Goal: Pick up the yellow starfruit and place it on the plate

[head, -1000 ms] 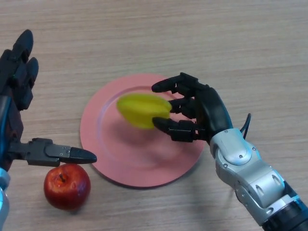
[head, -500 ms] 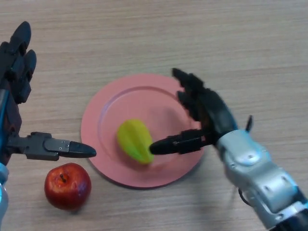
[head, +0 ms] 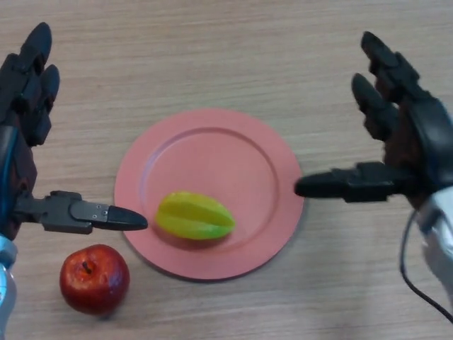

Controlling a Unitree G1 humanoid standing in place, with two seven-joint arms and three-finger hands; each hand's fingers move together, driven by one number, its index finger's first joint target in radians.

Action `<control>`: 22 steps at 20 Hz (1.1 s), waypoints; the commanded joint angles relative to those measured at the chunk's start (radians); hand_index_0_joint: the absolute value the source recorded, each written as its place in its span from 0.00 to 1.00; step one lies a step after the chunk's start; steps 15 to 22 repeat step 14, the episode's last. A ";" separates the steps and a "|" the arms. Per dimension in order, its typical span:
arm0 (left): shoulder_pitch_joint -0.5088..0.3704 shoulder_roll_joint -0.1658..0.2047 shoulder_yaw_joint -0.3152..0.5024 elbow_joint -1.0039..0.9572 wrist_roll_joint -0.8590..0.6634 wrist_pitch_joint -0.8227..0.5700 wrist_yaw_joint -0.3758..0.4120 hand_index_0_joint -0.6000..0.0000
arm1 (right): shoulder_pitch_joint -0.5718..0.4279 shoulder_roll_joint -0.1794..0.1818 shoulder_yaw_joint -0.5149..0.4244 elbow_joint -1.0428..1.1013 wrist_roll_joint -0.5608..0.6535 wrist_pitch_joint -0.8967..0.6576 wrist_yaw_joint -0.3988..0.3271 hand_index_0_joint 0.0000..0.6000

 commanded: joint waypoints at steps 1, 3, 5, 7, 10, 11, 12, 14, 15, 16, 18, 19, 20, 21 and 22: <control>-0.022 0.026 0.031 -0.072 0.011 -0.087 0.009 1.00 | 0.019 -0.032 -0.091 -0.131 -0.035 -0.103 0.023 0.00; -0.009 0.025 0.037 -0.078 0.016 -0.088 -0.001 1.00 | 0.055 -0.047 -0.111 -0.155 -0.077 -0.122 0.054 0.00; -0.009 0.026 0.039 -0.076 0.022 -0.079 -0.005 1.00 | 0.064 -0.047 -0.119 -0.160 -0.098 -0.134 0.073 0.00; -0.011 0.025 0.029 -0.059 0.042 -0.092 -0.001 1.00 | 0.071 -0.041 -0.107 -0.156 -0.103 -0.155 0.078 0.00; -0.006 0.022 0.030 -0.057 0.051 -0.104 0.006 1.00 | 0.074 -0.038 -0.105 -0.152 -0.108 -0.169 0.084 0.00; -0.005 0.022 0.034 -0.060 0.053 -0.104 0.008 1.00 | 0.080 -0.036 -0.103 -0.155 -0.104 -0.167 0.084 0.00; -0.005 0.022 0.039 -0.065 0.044 -0.098 0.009 1.00 | 0.084 -0.034 -0.101 -0.162 -0.104 -0.160 0.084 0.00; -0.002 0.025 0.054 -0.072 0.027 -0.096 0.007 1.00 | 0.090 -0.030 -0.097 -0.187 -0.097 -0.140 0.082 0.00; -0.002 0.025 0.054 -0.072 0.027 -0.096 0.007 1.00 | 0.090 -0.030 -0.097 -0.187 -0.097 -0.140 0.082 0.00; -0.002 0.025 0.054 -0.072 0.027 -0.096 0.007 1.00 | 0.090 -0.030 -0.097 -0.187 -0.097 -0.140 0.082 0.00; -0.002 0.025 0.054 -0.072 0.027 -0.096 0.007 1.00 | 0.090 -0.030 -0.097 -0.187 -0.097 -0.140 0.082 0.00; -0.002 0.025 0.054 -0.072 0.027 -0.096 0.007 1.00 | 0.090 -0.030 -0.097 -0.187 -0.097 -0.140 0.082 0.00; -0.002 0.025 0.054 -0.072 0.027 -0.096 0.007 1.00 | 0.090 -0.030 -0.097 -0.187 -0.097 -0.140 0.082 0.00; -0.002 0.025 0.054 -0.072 0.027 -0.096 0.007 1.00 | 0.090 -0.030 -0.097 -0.187 -0.097 -0.140 0.082 0.00; -0.002 0.025 0.054 -0.072 0.027 -0.096 0.007 1.00 | 0.090 -0.030 -0.097 -0.187 -0.097 -0.140 0.082 0.00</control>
